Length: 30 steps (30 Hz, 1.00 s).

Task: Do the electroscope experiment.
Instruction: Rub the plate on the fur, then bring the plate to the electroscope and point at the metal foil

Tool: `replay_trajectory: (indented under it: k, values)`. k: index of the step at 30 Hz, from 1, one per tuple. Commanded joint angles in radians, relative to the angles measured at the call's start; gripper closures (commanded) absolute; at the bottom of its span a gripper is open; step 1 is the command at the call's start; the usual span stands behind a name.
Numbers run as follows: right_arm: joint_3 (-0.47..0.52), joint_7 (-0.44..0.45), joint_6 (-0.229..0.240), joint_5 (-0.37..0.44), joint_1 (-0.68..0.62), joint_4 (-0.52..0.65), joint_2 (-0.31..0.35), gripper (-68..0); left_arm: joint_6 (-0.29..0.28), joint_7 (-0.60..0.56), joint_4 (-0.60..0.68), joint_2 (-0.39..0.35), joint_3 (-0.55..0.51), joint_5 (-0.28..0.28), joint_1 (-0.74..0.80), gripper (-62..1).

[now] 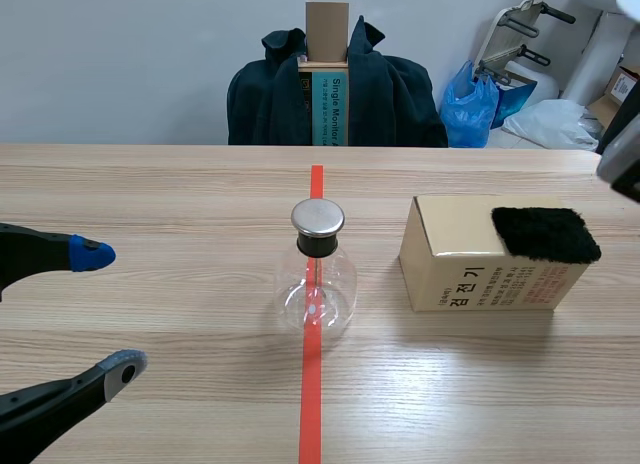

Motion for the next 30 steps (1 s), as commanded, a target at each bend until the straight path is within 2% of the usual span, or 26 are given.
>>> replay_trajectory:
  k: [1,3,6,8,11,15,18,22,25,30]
  values:
    - [0.018,-0.003,-0.013,0.026,0.009,0.032,0.016,-0.7,-0.002,-0.013,0.004,0.003,0.004,-0.009,-0.005,-61.4]
    - [0.029,-0.003,-0.013,0.037,0.009,0.058,0.016,-0.7,-0.002,-0.012,0.0,0.013,0.004,0.017,-0.005,-50.3]
    - [0.042,-0.003,-0.013,0.053,0.009,0.089,0.016,-0.7,0.022,0.043,-0.016,0.042,0.008,0.054,-0.008,-19.4]
    - [0.049,-0.003,-0.013,0.071,0.009,0.104,0.016,-0.7,0.025,0.069,-0.038,0.068,0.023,0.066,-0.028,-1.8]
    - [0.056,-0.003,-0.016,0.092,0.009,0.125,0.016,-0.7,0.027,0.069,-0.101,0.107,0.068,0.104,-0.097,-2.7]
    - [0.061,-0.005,-0.021,0.103,0.026,0.138,0.016,-0.7,0.03,0.064,-0.234,0.146,0.175,0.126,-0.245,-2.7]
    - [0.064,0.0,-0.029,0.103,0.028,0.138,0.016,-0.7,0.055,0.053,-0.35,0.181,0.264,0.145,-0.364,-2.7]
    - [0.064,0.001,-0.037,0.103,0.028,0.138,0.016,-0.7,0.108,0.053,-0.506,0.238,0.373,0.145,-0.518,-2.8]
    - [0.064,0.005,-0.039,0.103,0.028,0.138,0.016,-0.7,0.109,0.02,-0.606,0.274,0.432,0.148,-0.603,-2.8]
    - [0.064,0.018,-0.039,0.103,0.028,0.138,0.016,-0.7,0.154,-0.026,-0.707,0.312,0.49,0.148,-0.683,-2.8]
